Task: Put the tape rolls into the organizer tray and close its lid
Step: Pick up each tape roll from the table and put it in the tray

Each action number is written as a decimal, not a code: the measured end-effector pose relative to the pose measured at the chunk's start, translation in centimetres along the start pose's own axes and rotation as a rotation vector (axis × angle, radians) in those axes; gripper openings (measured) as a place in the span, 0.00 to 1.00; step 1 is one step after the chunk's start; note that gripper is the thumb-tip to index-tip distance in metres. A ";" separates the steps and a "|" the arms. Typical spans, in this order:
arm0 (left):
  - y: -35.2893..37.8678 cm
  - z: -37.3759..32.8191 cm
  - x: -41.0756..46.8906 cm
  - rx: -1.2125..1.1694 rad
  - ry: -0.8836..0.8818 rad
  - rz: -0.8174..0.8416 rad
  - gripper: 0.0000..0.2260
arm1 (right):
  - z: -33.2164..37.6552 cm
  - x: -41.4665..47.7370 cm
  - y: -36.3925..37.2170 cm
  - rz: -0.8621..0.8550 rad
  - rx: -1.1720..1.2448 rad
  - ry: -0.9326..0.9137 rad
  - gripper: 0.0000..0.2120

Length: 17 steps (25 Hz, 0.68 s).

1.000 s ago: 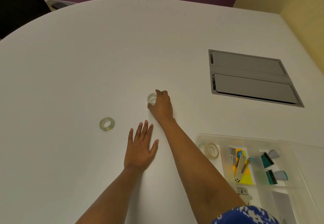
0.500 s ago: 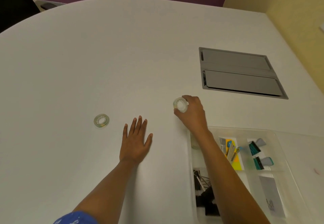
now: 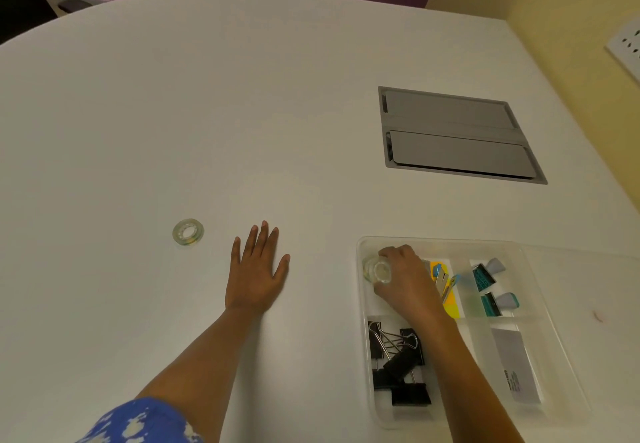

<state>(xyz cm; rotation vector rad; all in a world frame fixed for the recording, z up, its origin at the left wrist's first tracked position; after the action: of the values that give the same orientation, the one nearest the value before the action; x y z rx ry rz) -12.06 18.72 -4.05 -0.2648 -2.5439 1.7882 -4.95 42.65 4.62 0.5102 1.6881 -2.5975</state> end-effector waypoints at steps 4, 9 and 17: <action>-0.1 0.0 0.0 0.003 0.001 0.000 0.28 | 0.9 -0.4 1.6 0.040 -0.072 -0.046 0.26; 0.0 0.0 0.0 -0.005 0.001 0.003 0.26 | 0.7 -0.4 1.4 0.048 -0.055 -0.065 0.24; 0.1 0.1 0.1 0.010 0.001 0.007 0.27 | 4.5 0.6 -2.2 -0.249 0.117 -0.131 0.12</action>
<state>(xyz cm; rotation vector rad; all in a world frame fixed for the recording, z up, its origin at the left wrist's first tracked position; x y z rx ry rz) -12.15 18.70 -4.14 -0.2747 -2.5362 1.8019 -7.11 39.72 8.10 0.1324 1.6628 -2.8404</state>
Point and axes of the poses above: each hand's wrist, its own x-axis towards the middle knuckle, its own y-axis out of the palm, z = x × y, the point moved 6 cm from there along x, towards the middle knuckle, and after that the axes turned 5 degrees about -y, right-handed, at the moved point
